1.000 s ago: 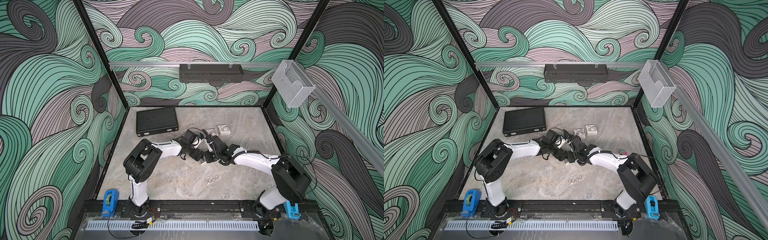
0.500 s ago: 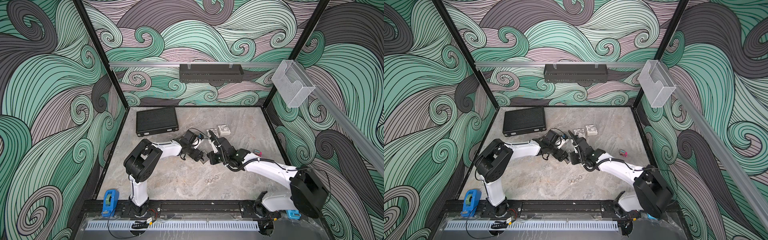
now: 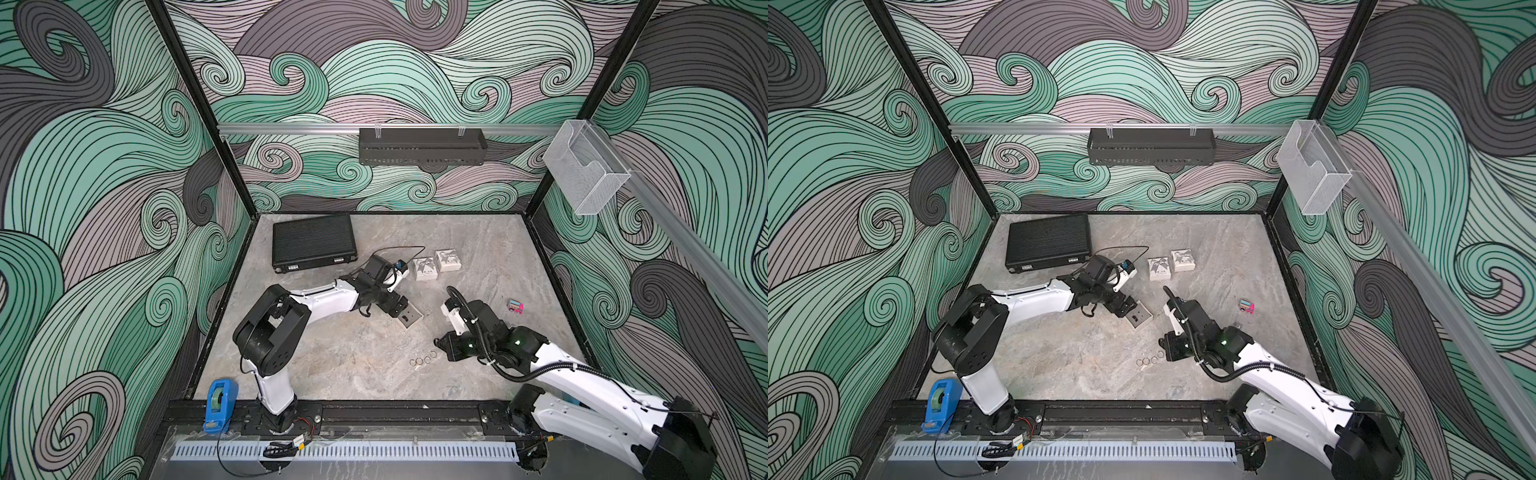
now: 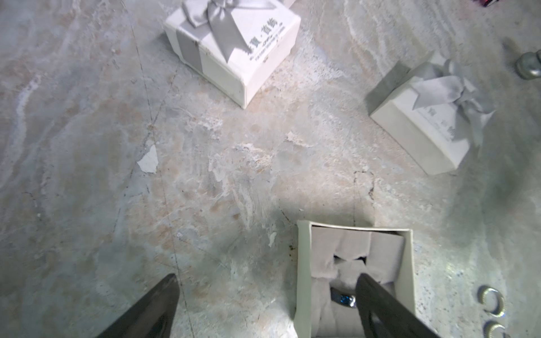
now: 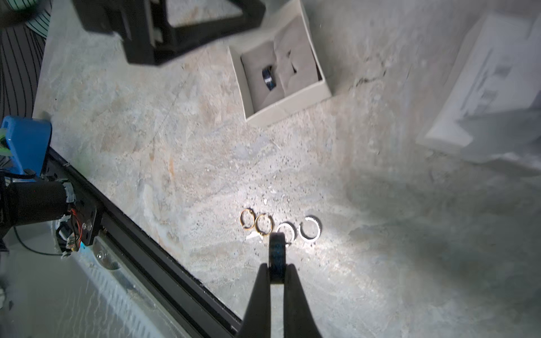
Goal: Take the rings out of the lift-off lid box
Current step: Place the ring at the center of the board.
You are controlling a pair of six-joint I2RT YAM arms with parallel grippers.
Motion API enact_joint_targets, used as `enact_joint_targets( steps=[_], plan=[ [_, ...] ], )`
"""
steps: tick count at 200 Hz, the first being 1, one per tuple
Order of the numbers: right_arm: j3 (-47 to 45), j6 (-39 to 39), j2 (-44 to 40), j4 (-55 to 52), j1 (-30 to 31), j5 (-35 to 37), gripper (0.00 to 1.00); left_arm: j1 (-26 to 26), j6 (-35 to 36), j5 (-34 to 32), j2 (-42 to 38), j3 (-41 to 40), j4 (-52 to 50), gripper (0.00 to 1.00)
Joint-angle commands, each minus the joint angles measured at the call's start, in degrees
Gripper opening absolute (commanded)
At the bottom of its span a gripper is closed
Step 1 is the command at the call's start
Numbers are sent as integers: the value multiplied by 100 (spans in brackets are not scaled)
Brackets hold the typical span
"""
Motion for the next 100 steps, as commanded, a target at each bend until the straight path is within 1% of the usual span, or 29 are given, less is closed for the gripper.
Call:
enact_joint_targets(
  steps=[1, 17, 61, 100],
  plan=[
    [-171, 409, 140, 422, -9, -705, 0, 34, 60, 85, -299, -103, 28, 95],
    [-117, 396, 507, 627, 22, -768, 0, 34, 82, 35, -415, -191, 34, 95],
    [332, 283, 1889, 1425, 92, -941, 0, 34, 57, -57, -693, -496, 47, 95],
    [475, 251, 2573, 1768, 91, -956, 0, 34, 56, -101, -762, -609, 60, 95]
  ],
)
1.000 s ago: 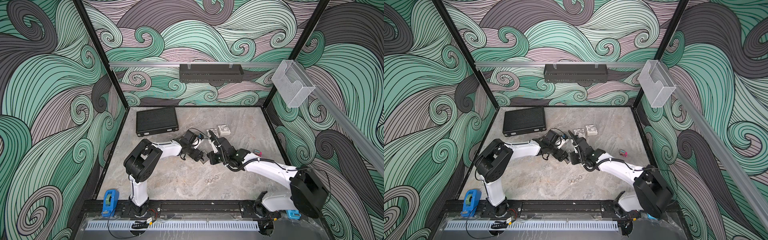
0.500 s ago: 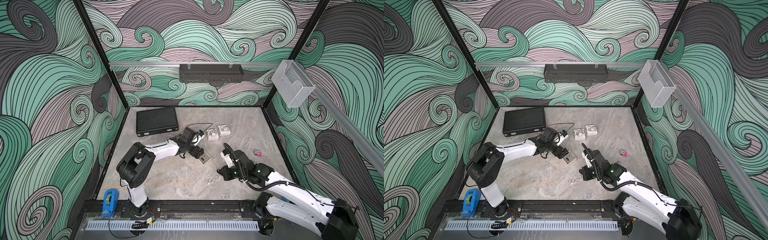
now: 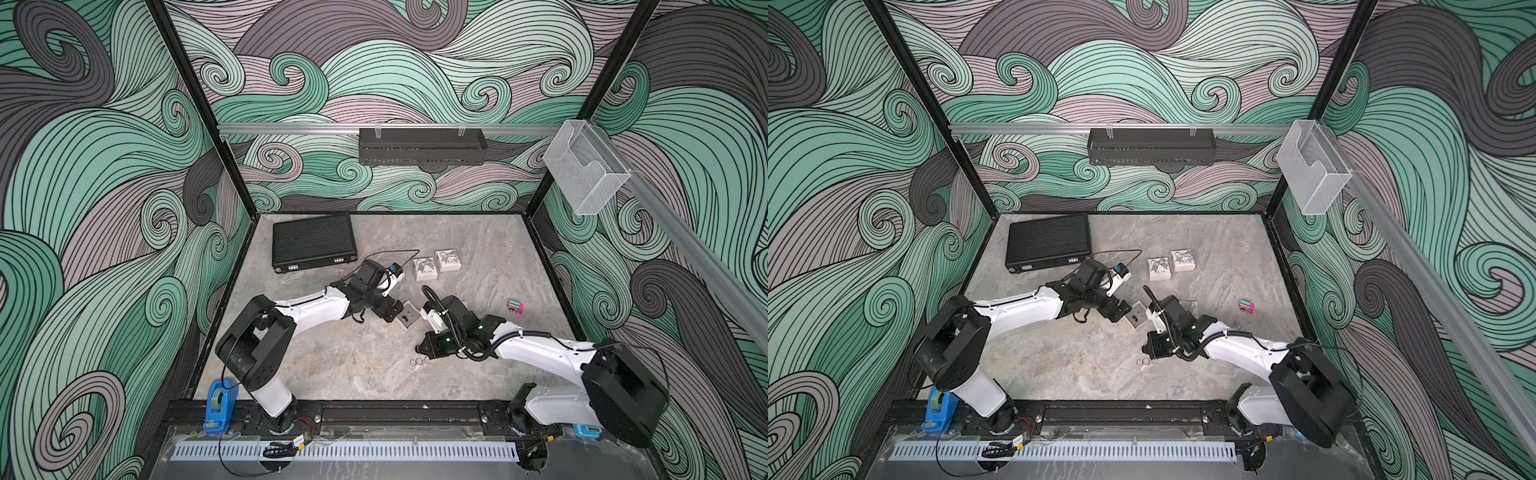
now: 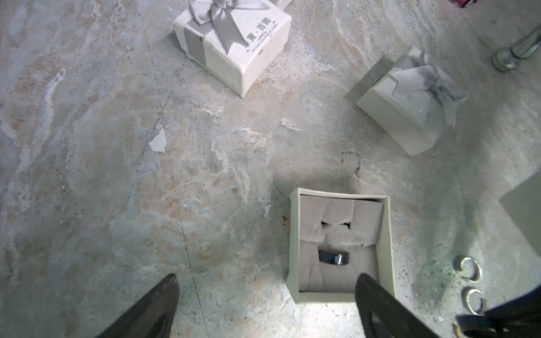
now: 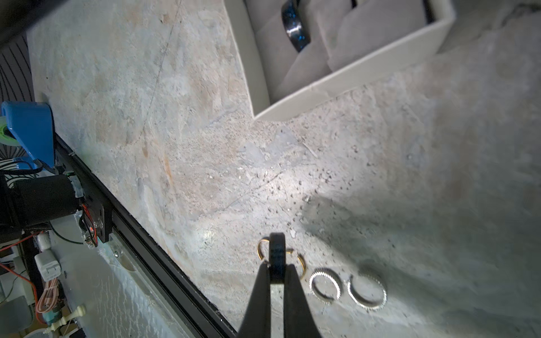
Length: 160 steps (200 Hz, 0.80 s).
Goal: Take the rings out of the lift-off lid box
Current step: Place the ring at the center of the board.
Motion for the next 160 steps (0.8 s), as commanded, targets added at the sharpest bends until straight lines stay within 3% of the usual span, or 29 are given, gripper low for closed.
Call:
enact_joint_targets(
  steps=[1, 66, 160],
  plan=[
    [102, 36, 263, 385, 30, -97, 0, 34, 39, -69, -170, -40, -2, 95],
    [-51, 154, 556, 633, 31, -174, 0, 34, 64, -95, -146, -48, 13, 95],
    [-292, 214, 278, 502, 26, -22, 17, 34, 59, -77, -145, -2, -17, 95]
  ],
)
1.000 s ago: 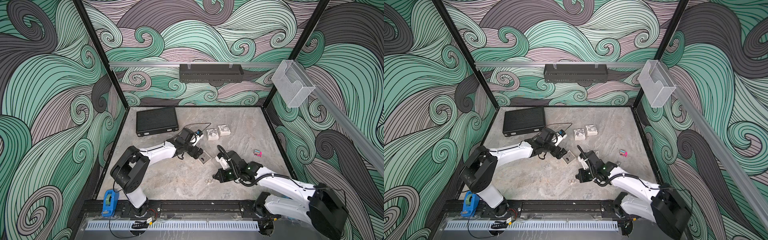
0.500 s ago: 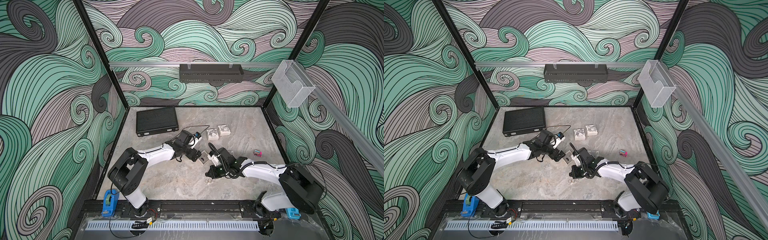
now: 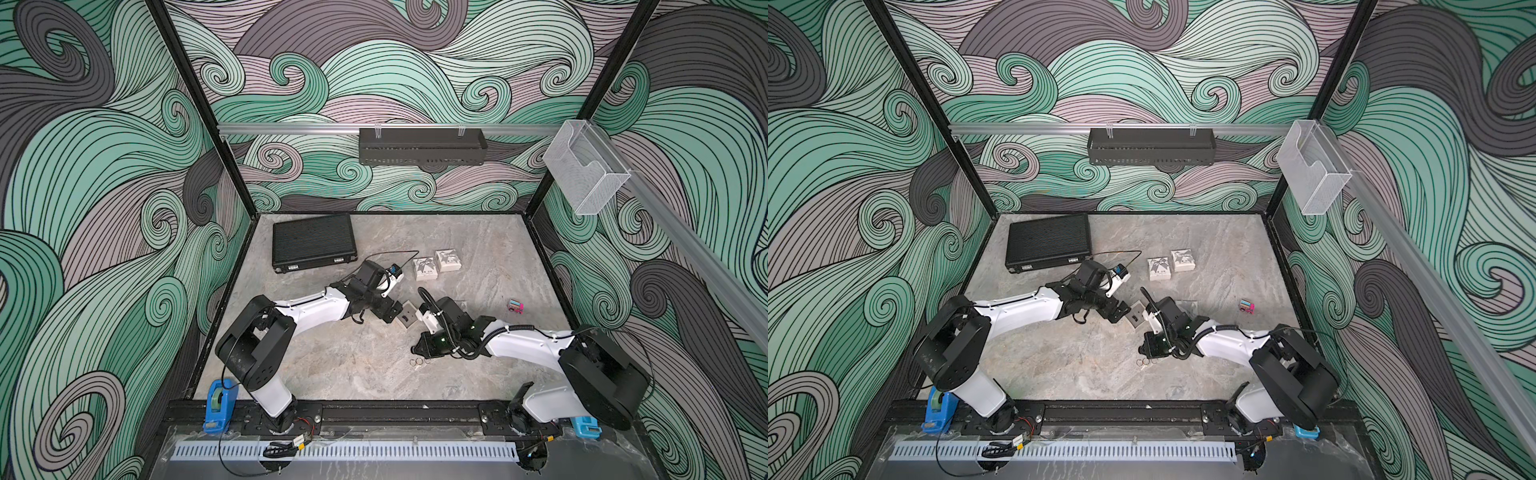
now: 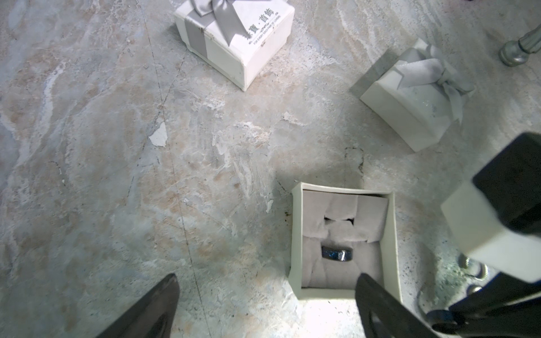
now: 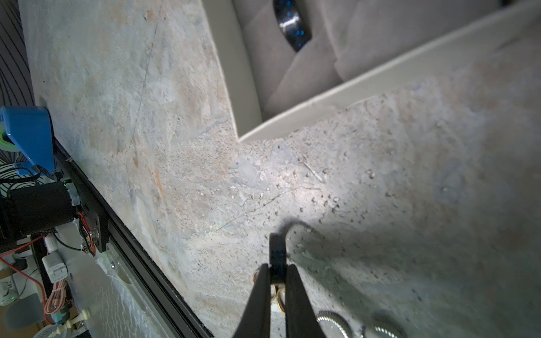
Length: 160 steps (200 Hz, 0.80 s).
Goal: Take the rings out of the lift-off lid box
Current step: Place the ring at the center of the board, then take out the ring from the jewelry box.
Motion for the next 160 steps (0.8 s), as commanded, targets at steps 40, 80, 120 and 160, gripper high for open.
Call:
enact_joint_targets(
  steps=[40, 80, 120, 160],
  plan=[
    [-136, 141, -258, -182, 16, 192, 21, 34, 36, -28, -182, 18, -17, 95],
    [121, -115, -555, -772, 16, 372, 28, 34, 45, -97, -268, -19, -33, 95],
    [765, -919, -1035, -1742, 7, 597, 99, 42, 19, -447, -546, -227, -26, 95],
    [1464, -1677, -941, -2023, -46, 1134, 100, 101, -11, -540, -646, -368, -38, 95]
  ],
)
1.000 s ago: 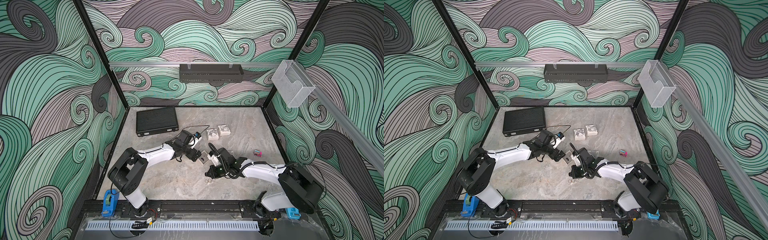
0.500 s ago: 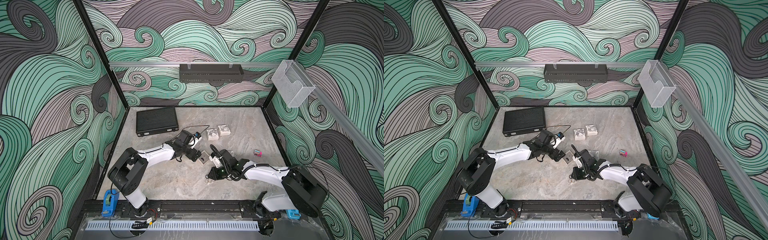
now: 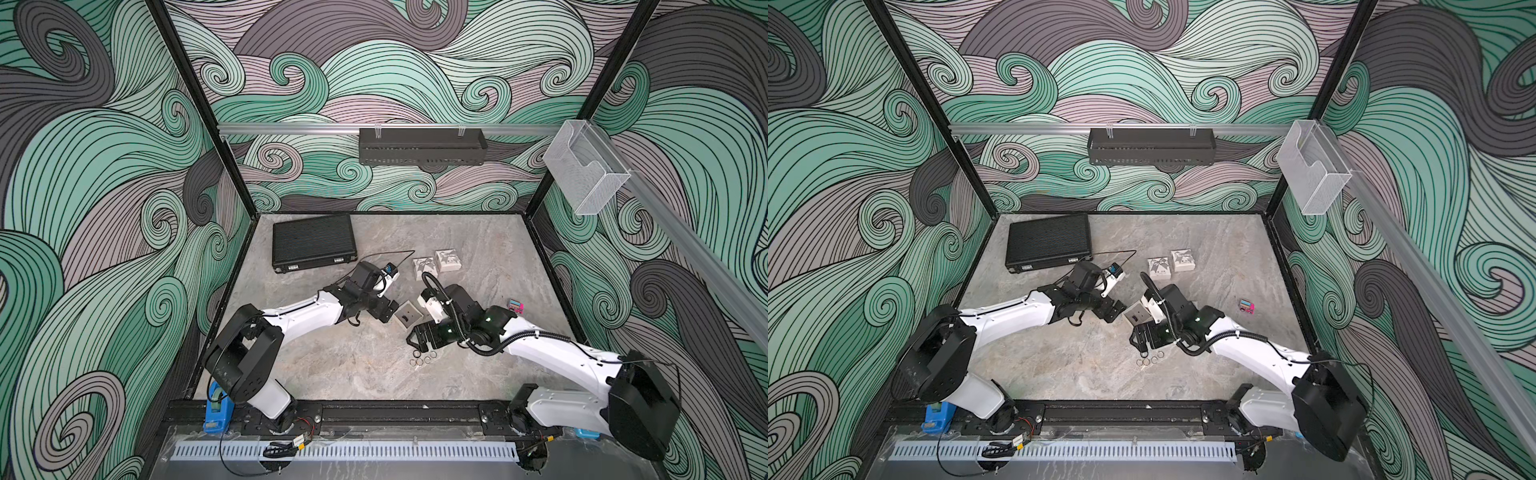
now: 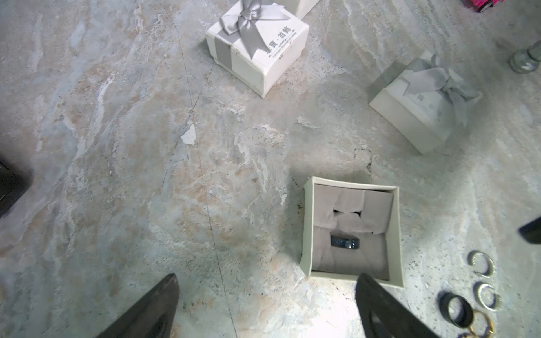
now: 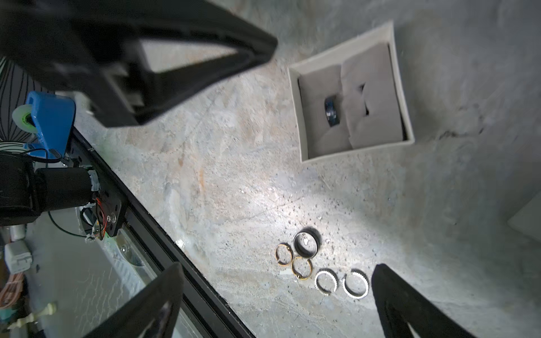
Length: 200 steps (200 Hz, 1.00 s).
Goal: Take the rings out of the lift-off lid box
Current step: Take out the ring from the jewelry box.
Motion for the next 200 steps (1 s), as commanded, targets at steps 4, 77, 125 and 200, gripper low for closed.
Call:
enact_joint_targets(
  steps=[4, 77, 125, 200],
  plan=[
    [402, -700, 171, -346, -48, 542, 100, 92, -26, -139, -180, -111, -30, 95],
    [1234, -1211, 1606, 48, -48, 910, 55, 269, -122, 61, -345, -302, 47, 95],
    [1353, -1185, 2193, 446, -48, 886, 40, 278, -122, 190, -204, -238, 91, 95],
    [1571, -1167, 2879, 744, -47, 918, 29, 275, -95, 256, -239, -223, 57, 95]
  ],
)
